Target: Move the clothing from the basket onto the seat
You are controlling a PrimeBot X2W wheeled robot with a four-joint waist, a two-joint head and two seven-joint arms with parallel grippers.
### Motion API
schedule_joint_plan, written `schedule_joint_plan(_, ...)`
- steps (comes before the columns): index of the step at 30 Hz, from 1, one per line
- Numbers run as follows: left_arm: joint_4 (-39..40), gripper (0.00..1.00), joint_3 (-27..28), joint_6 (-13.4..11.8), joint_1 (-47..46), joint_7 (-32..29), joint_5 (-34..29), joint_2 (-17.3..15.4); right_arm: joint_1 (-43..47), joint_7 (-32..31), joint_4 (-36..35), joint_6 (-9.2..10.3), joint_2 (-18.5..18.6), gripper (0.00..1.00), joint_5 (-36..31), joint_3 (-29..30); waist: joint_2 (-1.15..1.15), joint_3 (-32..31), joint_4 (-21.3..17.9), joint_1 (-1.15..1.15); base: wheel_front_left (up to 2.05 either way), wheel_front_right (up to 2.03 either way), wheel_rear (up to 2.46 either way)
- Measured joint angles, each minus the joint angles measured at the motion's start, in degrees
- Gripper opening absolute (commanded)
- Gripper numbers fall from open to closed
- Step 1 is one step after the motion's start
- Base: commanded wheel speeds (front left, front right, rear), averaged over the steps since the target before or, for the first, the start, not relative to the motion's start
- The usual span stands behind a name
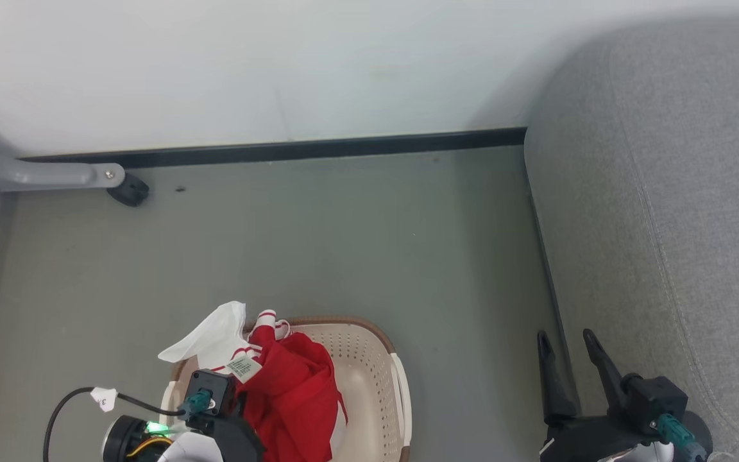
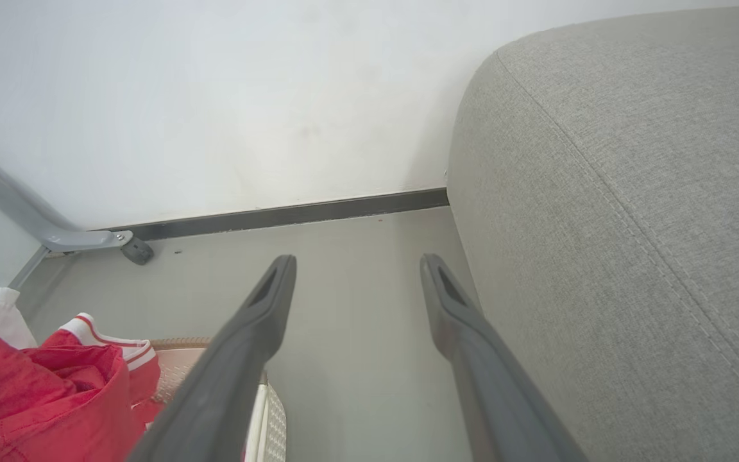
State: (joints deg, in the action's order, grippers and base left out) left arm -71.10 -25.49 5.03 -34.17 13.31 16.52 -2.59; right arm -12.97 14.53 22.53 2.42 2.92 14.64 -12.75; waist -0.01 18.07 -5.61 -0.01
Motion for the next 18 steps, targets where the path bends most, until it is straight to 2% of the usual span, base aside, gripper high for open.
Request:
schedule_joint_plan(11,3.93,0.00,-0.73,0.11,3.22,0.68,-0.16,0.23,3.41,0.00,-0.03,-1.51,0.00,1.00,0.05,0.42,0.00,-7.29,2.98,0.00,0.00,0.00,0.00)
schedule_joint_plan(18,9.56,0.00,-0.75,0.56,5.69,0.69,-0.36,0.24,5.48,0.00,-0.53,-2.93,-0.02,1.00,0.04,0.35,0.00,-11.61,4.73,0.00,0.00,0.00,0.00)
